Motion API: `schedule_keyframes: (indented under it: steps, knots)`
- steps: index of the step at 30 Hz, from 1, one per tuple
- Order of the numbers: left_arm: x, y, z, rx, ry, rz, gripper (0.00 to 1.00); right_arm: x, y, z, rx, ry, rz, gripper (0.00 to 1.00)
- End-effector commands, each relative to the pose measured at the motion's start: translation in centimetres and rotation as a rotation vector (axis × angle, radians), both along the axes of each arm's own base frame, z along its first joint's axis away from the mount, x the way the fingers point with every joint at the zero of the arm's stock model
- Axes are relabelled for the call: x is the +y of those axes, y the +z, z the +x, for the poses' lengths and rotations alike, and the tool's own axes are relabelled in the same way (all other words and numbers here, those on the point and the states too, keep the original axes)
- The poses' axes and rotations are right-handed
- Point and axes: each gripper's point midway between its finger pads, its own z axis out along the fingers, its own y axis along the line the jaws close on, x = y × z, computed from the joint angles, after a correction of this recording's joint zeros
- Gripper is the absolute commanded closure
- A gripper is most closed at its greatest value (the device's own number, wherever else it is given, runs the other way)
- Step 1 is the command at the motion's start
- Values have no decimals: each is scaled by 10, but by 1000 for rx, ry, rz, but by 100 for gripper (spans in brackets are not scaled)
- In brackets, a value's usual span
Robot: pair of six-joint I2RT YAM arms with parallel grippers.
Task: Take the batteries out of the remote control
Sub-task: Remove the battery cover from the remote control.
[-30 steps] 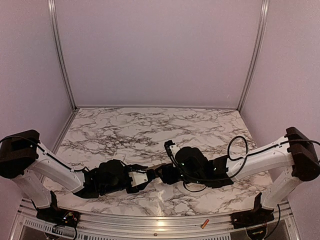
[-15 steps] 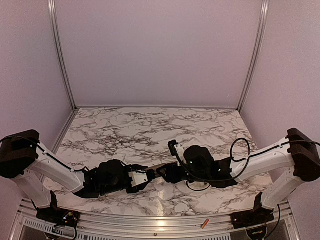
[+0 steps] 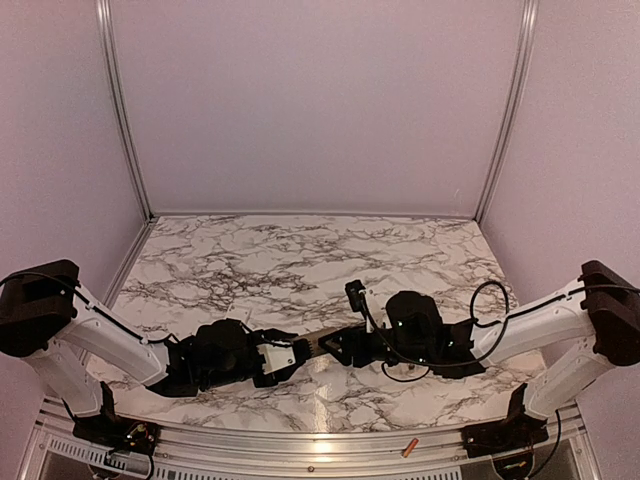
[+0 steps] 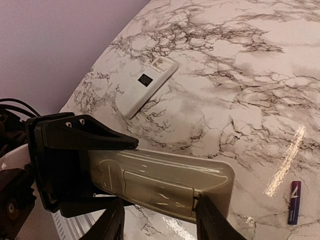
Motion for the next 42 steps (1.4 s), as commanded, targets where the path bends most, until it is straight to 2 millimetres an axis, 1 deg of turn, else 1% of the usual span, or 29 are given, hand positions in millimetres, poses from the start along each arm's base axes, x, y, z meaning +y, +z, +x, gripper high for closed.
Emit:
schedule_keyframes:
  steps: [1, 14, 22, 32, 42]
  knots:
    - [-17, 45, -5, -50, -51, -167, 100, 21, 36, -25, 1, 158, 158, 54]
    - [-13, 49, -8, -63, -65, -183, 100, 22, 50, -37, -9, 238, 223, 55]
    - [-13, 48, -9, -64, -68, -180, 100, 22, 57, -43, -22, 270, 244, 56]
    - [-12, 48, -9, -64, -66, -181, 100, 21, 58, -44, -21, 271, 243, 57]
    - [-12, 49, -9, -65, -64, -181, 100, 22, 52, -42, -16, 264, 220, 57]
